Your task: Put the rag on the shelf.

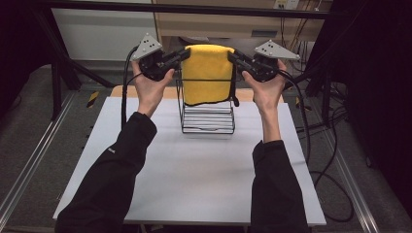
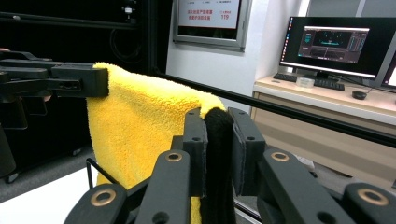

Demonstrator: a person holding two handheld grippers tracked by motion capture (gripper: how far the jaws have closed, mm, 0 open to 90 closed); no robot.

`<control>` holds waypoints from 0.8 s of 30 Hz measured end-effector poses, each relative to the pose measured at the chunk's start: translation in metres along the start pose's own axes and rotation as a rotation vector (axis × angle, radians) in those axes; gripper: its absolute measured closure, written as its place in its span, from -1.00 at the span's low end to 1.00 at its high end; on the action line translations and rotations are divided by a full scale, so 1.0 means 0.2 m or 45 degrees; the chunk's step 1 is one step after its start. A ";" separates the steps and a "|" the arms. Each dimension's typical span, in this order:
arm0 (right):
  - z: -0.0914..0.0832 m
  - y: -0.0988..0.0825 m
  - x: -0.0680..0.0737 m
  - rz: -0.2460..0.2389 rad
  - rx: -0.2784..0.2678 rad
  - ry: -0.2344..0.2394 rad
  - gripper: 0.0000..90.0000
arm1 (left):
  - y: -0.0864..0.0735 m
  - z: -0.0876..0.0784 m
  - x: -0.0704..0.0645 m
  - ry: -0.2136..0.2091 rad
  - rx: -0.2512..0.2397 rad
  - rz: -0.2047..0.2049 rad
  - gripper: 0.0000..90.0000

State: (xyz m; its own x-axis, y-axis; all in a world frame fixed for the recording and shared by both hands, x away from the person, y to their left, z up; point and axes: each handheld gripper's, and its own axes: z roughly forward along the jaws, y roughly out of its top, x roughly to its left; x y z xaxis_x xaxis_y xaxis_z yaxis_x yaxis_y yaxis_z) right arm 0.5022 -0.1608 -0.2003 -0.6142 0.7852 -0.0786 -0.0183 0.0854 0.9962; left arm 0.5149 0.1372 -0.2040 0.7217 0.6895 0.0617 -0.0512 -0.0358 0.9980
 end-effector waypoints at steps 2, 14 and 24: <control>-0.01 0.00 0.00 -0.005 -0.008 0.003 0.75 | 0.01 0.00 0.00 -0.005 -0.006 0.001 0.85; -0.07 -0.01 0.04 -0.021 -0.003 0.019 0.75 | 0.01 -0.06 -0.04 -0.042 0.039 0.018 0.84; -0.11 -0.04 0.08 -0.014 0.046 0.042 0.74 | -0.01 -0.11 -0.08 -0.065 0.124 0.018 0.83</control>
State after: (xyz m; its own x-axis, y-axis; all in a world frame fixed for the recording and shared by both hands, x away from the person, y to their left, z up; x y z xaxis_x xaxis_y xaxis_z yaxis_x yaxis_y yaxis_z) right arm 0.4748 -0.1626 -0.2097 -0.6396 0.7637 -0.0878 0.0028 0.1166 0.9932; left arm 0.4885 0.1419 -0.2080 0.7556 0.6508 0.0739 0.0038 -0.1172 0.9931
